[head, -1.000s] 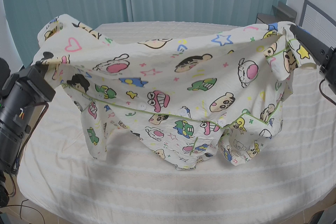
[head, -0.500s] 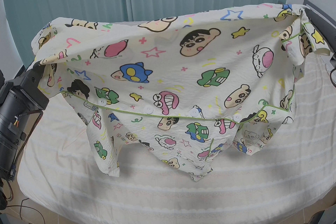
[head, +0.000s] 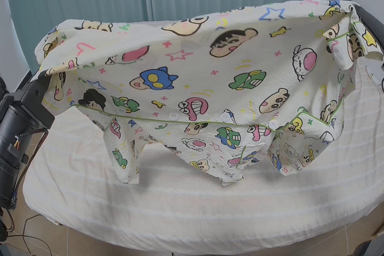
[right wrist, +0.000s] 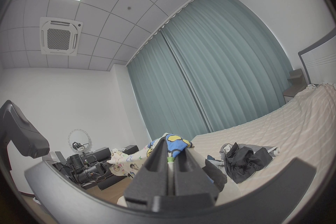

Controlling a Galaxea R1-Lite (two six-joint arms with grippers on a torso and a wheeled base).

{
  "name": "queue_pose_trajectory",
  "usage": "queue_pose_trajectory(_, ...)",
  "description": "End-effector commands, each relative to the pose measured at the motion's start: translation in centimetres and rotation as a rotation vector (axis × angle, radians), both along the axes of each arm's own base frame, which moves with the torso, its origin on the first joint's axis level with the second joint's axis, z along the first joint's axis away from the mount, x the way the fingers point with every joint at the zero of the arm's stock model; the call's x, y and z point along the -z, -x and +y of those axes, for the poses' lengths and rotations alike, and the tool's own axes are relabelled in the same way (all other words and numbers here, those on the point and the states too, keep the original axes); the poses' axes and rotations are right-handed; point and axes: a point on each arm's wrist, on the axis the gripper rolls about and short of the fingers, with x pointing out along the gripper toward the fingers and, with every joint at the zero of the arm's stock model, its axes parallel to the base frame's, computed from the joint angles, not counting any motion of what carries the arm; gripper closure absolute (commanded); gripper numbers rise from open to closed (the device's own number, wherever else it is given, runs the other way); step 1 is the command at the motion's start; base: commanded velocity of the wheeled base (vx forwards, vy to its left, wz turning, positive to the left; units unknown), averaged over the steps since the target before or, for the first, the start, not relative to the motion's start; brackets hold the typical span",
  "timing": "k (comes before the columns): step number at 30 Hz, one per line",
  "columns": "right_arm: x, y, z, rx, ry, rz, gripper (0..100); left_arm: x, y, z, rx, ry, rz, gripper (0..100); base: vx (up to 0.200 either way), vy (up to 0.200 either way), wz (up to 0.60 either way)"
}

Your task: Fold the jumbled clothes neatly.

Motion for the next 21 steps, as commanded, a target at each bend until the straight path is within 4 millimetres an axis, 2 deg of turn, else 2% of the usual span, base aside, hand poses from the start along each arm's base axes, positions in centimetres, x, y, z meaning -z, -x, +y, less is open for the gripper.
queue_pose_trajectory(1,-0.77,0.2,-0.13,-0.001,-0.016,-0.024,100,-0.32,0.8,-0.03,0.036,0.019,-0.018,100,0.0,0.0,0.0)
queue_pose_trajectory(7,-0.52,0.16,-0.1,-0.001,-0.011,-0.016,100,-0.36,0.87,-0.01,0.044,0.036,-0.017,100,0.0,0.0,0.0)
queue_pose_trajectory(21,-0.43,0.21,-0.14,-0.001,-0.012,-0.014,100,-0.16,0.69,-0.17,0.042,0.019,-0.008,100,0.0,-0.2,0.0)
